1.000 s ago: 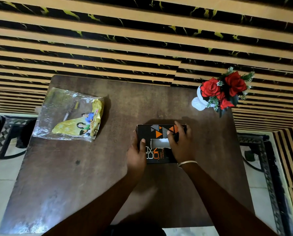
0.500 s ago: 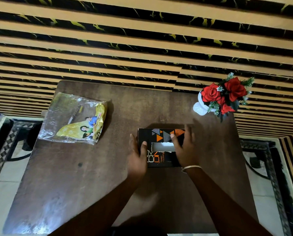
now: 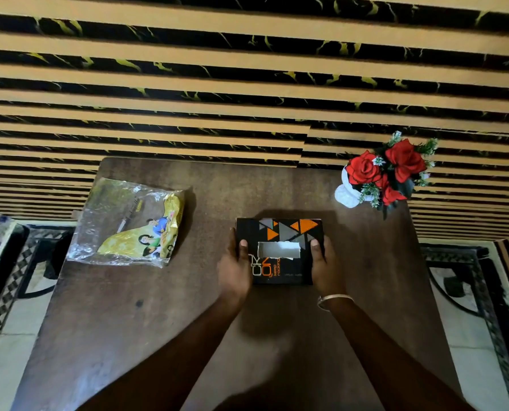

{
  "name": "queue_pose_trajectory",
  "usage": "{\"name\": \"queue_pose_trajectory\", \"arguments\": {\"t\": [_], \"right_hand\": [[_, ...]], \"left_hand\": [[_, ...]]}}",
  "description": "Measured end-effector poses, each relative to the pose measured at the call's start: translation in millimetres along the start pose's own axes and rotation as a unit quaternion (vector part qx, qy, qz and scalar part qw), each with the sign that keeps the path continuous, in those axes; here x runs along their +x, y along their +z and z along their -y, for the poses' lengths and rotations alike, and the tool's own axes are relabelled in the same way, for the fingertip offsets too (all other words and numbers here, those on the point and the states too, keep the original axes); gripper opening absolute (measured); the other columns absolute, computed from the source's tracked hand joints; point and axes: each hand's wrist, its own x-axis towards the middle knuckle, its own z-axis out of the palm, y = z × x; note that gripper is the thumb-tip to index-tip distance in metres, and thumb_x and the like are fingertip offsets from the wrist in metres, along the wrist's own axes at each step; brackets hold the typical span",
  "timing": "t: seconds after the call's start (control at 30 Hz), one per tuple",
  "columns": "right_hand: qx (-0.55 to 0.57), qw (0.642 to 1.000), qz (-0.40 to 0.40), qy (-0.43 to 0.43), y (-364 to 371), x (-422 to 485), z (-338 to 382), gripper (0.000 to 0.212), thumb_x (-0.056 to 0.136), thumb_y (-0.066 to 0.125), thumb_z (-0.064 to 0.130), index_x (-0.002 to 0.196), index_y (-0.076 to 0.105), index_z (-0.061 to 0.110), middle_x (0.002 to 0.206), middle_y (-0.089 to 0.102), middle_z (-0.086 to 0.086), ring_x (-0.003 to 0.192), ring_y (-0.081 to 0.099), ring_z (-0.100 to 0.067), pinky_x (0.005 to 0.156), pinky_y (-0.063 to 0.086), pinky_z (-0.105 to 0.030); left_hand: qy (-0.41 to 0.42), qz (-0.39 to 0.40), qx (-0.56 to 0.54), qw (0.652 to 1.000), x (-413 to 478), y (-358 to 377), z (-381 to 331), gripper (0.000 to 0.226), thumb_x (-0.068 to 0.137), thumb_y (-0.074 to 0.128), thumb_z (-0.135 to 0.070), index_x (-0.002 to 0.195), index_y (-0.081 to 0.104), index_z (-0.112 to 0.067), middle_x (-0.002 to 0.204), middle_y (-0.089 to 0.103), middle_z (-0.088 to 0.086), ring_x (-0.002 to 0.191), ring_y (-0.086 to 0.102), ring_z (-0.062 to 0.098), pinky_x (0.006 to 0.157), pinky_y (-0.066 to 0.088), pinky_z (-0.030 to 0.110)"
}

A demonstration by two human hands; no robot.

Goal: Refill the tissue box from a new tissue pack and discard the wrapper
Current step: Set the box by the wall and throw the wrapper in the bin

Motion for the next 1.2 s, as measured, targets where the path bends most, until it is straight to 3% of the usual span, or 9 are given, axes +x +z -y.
{"name": "queue_pose_trajectory", "arguments": {"t": [0.13, 0.23, 0.33, 0.4, 0.63, 0.8, 1.03, 1.1, 1.2], "right_hand": [[-0.002, 1.0, -0.003, -0.005, 12.0, 33.3, 35.7, 0.058, 0.104, 0.037, 0.044, 0.154, 0.032, 0.014, 0.157, 0.038, -0.012, 0.145, 0.036, -0.03, 0.122, 0.026, -0.046], [-0.021, 1.0, 0.005, -0.001, 21.6, 66.9, 62.4, 0.054, 0.106, 0.037, 0.034, 0.154, 0.029, 0.01, 0.159, 0.034, -0.014, 0.146, 0.033, -0.03, 0.116, 0.026, -0.033], [-0.022, 1.0, 0.009, -0.019, 31.1, 97.9, 87.4, 0.048, 0.107, 0.039, 0.027, 0.149, 0.038, 0.005, 0.149, 0.045, -0.022, 0.139, 0.042, -0.036, 0.106, 0.034, -0.032], [-0.023, 0.999, 0.019, -0.019, 38.4, 115.5, 98.9, 0.049, 0.107, 0.039, 0.027, 0.15, 0.036, 0.005, 0.151, 0.043, -0.021, 0.141, 0.039, -0.036, 0.108, 0.033, -0.033], [-0.008, 1.0, 0.019, -0.004, 63.4, 149.4, 106.9, 0.051, 0.107, 0.037, 0.031, 0.153, 0.034, 0.01, 0.158, 0.036, -0.015, 0.143, 0.038, -0.035, 0.116, 0.029, -0.039], [-0.018, 1.0, 0.012, 0.015, 73.6, 160.2, 110.2, 0.054, 0.107, 0.035, 0.035, 0.155, 0.029, 0.013, 0.162, 0.029, -0.013, 0.147, 0.032, -0.034, 0.121, 0.022, -0.049], [-0.02, 1.0, 0.007, 0.009, 80.5, 168.1, 108.6, 0.054, 0.108, 0.032, 0.033, 0.156, 0.025, 0.012, 0.162, 0.028, -0.014, 0.147, 0.031, -0.034, 0.119, 0.025, -0.043], [-0.015, 1.0, 0.004, 0.005, 81.8, 168.6, 107.7, 0.053, 0.108, 0.032, 0.031, 0.156, 0.024, 0.01, 0.162, 0.027, -0.015, 0.148, 0.029, -0.034, 0.117, 0.026, -0.038], [-0.017, 1.0, 0.001, 0.002, 82.5, 167.3, 108.1, 0.054, 0.108, 0.031, 0.031, 0.157, 0.023, 0.011, 0.163, 0.026, -0.014, 0.149, 0.028, -0.033, 0.118, 0.026, -0.038]], "left_hand": [[0.048, -0.021, -0.012, 0.999, 38.1, -6.7, -29.3, 0.04, 0.106, 0.038, -0.033, 0.141, 0.049, -0.017, 0.106, 0.063, -0.006, 0.082, 0.064, 0.005, 0.069, 0.052, 0.021], [0.057, -0.034, -0.026, 0.997, 74.2, -10.2, -47.6, 0.041, 0.106, 0.039, -0.028, 0.146, 0.044, -0.018, 0.117, 0.063, -0.004, 0.095, 0.064, 0.01, 0.074, 0.052, 0.021], [0.036, -0.044, -0.06, 0.997, 108.9, -12.6, -60.7, 0.036, 0.106, 0.04, -0.024, 0.141, 0.05, -0.02, 0.123, 0.069, 0.003, 0.098, 0.069, 0.018, 0.081, 0.06, 0.038], [0.029, -0.038, -0.079, 0.996, 127.5, -14.7, -69.4, 0.035, 0.106, 0.04, -0.024, 0.138, 0.053, -0.019, 0.118, 0.071, 0.008, 0.097, 0.072, 0.026, 0.083, 0.06, 0.05], [-0.002, -0.016, -0.077, 0.997, 169.3, -19.6, -84.2, 0.03, 0.105, 0.042, -0.026, 0.129, 0.057, -0.016, 0.11, 0.071, 0.013, 0.098, 0.071, 0.034, 0.084, 0.058, 0.057], [-0.019, -0.015, -0.075, 0.997, 186.4, -20.5, -83.0, 0.026, 0.105, 0.043, -0.028, 0.124, 0.058, -0.02, 0.106, 0.07, 0.009, 0.099, 0.07, 0.034, 0.085, 0.059, 0.052], [-0.023, -0.039, -0.041, 0.998, 196.8, -16.0, -79.8, 0.032, 0.104, 0.043, -0.035, 0.128, 0.056, -0.019, 0.102, 0.069, 0.008, 0.095, 0.07, 0.029, 0.083, 0.06, 0.05], [-0.025, -0.045, -0.03, 0.998, 197.9, -14.2, -77.8, 0.033, 0.105, 0.041, -0.033, 0.131, 0.055, -0.019, 0.099, 0.066, 0.004, 0.091, 0.068, 0.023, 0.075, 0.06, 0.039], [-0.021, -0.055, -0.008, 0.998, 197.7, -12.1, -79.7, 0.032, 0.106, 0.039, -0.029, 0.132, 0.054, -0.018, 0.094, 0.06, -0.003, 0.079, 0.06, 0.009, 0.06, 0.048, 0.019]]}}
